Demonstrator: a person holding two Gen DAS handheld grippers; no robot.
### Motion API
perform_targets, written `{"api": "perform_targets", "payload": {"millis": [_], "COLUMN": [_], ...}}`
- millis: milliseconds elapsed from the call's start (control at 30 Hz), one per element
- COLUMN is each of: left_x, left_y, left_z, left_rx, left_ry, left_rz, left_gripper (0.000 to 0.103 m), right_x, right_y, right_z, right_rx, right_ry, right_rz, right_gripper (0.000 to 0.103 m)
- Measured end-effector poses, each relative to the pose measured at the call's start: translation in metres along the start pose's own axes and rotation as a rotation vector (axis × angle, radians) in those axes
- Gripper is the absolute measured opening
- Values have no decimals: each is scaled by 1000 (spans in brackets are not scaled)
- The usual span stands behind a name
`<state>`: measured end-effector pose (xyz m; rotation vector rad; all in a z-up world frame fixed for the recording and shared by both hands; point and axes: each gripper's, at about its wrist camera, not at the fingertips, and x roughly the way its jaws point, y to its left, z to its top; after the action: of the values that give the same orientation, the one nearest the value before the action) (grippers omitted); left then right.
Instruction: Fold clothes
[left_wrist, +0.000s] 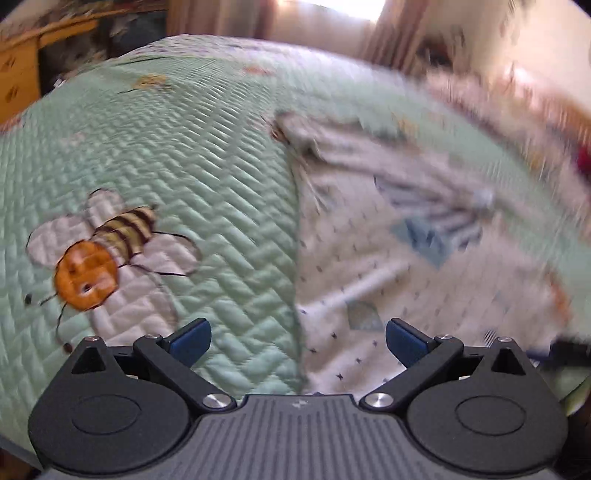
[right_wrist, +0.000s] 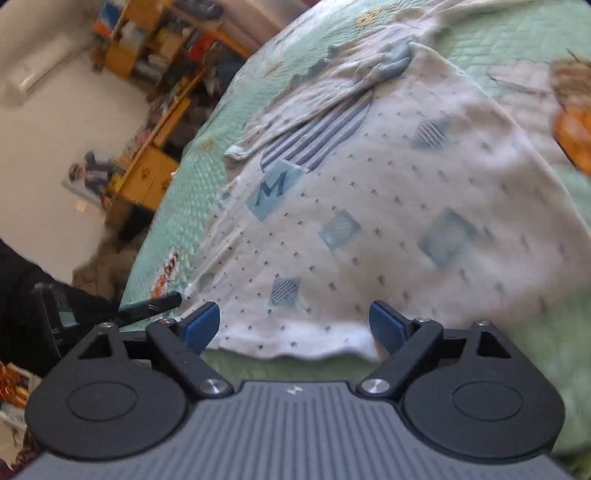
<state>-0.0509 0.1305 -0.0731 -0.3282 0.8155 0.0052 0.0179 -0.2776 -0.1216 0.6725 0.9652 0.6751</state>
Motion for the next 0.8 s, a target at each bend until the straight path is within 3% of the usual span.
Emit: {"api": "perform_targets", "payload": {"millis": [67, 300, 367, 400, 467, 500, 533, 667, 800], "left_x": [1, 23, 29, 30, 30, 31, 31, 26, 22], "left_y": [14, 14, 11, 8, 3, 1, 1, -4, -18], "left_z": [-1, -7, -10, -13, -15, -15, -15, -14, -12], "left_rx": [-77, -125, -141, -145, -117, -99, -90, -11, 148], "left_ry": [-14, 52, 75, 86, 97, 102, 109, 104, 91], "left_rz": [-39, -203, -243, -251, -201, -162, -132, -75, 64], "left_gripper": [102, 99, 91, 79, 53, 27, 12, 7, 10], "right_x": [-13, -44, -53, -57, -64, -68, -70, -80, -75], "right_y": [-5, -16, -21, -25, -28, -28, -28, -31, -50], "right_z": [-7, -6, -5, -2, 4, 7, 10, 17, 19], "right_rx": [58, 204, 241, 262, 245, 222, 199, 171, 144], "right_ry": [-41, -180, -228, -253, -291, -301, -311, -360, -282], "right_rz": [45, 199, 275, 300, 257, 217, 184, 75, -145], "right_gripper": [89, 89, 89, 89, 89, 89, 88, 85, 82]}}
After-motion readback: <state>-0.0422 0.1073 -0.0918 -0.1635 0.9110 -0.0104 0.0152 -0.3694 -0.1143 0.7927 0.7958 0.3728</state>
